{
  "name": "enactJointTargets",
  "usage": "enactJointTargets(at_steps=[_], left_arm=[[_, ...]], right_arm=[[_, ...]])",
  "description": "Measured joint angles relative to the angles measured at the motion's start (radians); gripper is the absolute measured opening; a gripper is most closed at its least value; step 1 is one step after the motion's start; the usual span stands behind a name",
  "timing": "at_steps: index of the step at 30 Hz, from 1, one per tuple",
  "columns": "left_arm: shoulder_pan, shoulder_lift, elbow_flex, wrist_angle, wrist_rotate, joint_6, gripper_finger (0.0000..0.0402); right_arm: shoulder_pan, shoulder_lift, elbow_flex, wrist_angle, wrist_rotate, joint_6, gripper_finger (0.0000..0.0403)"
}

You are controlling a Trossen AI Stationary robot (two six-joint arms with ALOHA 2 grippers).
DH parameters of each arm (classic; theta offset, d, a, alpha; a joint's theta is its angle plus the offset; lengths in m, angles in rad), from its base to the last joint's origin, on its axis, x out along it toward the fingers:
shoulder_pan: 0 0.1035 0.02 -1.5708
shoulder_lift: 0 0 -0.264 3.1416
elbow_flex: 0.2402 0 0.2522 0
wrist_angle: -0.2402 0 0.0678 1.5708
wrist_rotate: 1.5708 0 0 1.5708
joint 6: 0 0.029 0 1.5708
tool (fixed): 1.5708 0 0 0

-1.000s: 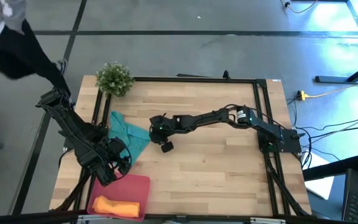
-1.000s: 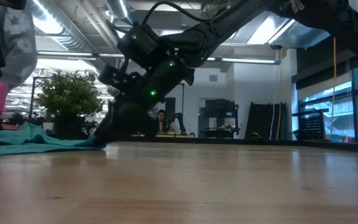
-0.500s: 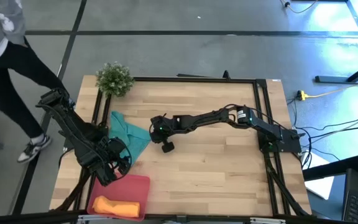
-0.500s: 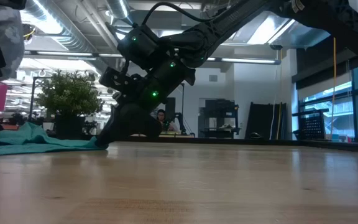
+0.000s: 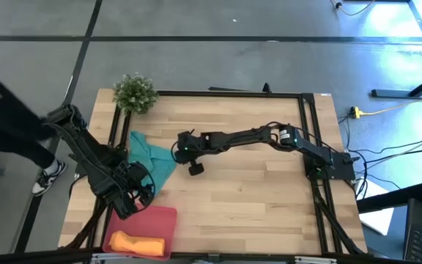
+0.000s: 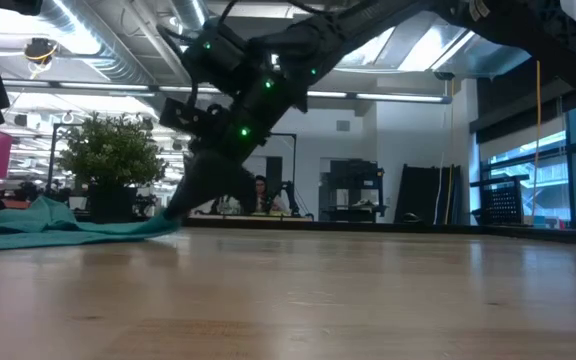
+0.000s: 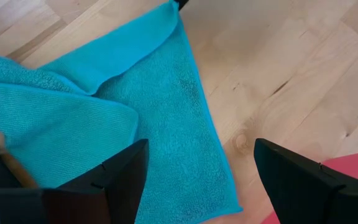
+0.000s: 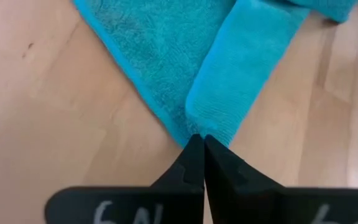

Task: Roll microfiber towels into tight, uniform cylinder then place into a basket
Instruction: Fold the blue microfiber cloth

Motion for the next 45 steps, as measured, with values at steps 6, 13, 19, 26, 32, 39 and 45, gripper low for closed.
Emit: enactJointTargets(at_steps=[6, 13, 19, 26, 32, 39, 45], left_arm=[[0.000, 0.000, 0.000, 0.000, 0.000, 0.000, 0.0278], [0.000, 0.000, 0.000, 0.000, 0.000, 0.000, 0.0278], [0.000, 0.000, 0.000, -0.005, 0.000, 0.000, 0.0278], [0.000, 0.000, 0.000, -0.005, 0.000, 0.000, 0.0278], [0.000, 0.000, 0.000, -0.005, -0.034, 0.000, 0.0278], [0.013, 0.000, 0.000, -0.006, -0.060, 0.001, 0.0278], [0.064, 0.000, -0.034, 0.009, -0.066, 0.062, 0.0278]], right_arm=[[0.014, -0.001, 0.107, -0.139, 0.010, 0.015, 0.0001], [0.022, -0.002, 0.231, -0.307, 0.026, 0.074, 0.0000], [0.021, -0.002, 0.289, -0.456, 0.147, 0.137, 0.0000], [0.021, -0.002, 0.316, -0.576, 0.224, 0.194, 0.0000], [0.021, -0.008, 0.320, -0.697, 0.281, 0.240, 0.0000], [0.021, -0.048, 0.320, -0.805, 0.353, 0.288, 0.0000], [0.021, -0.090, 0.320, -0.890, 0.388, 0.333, 0.0000]])
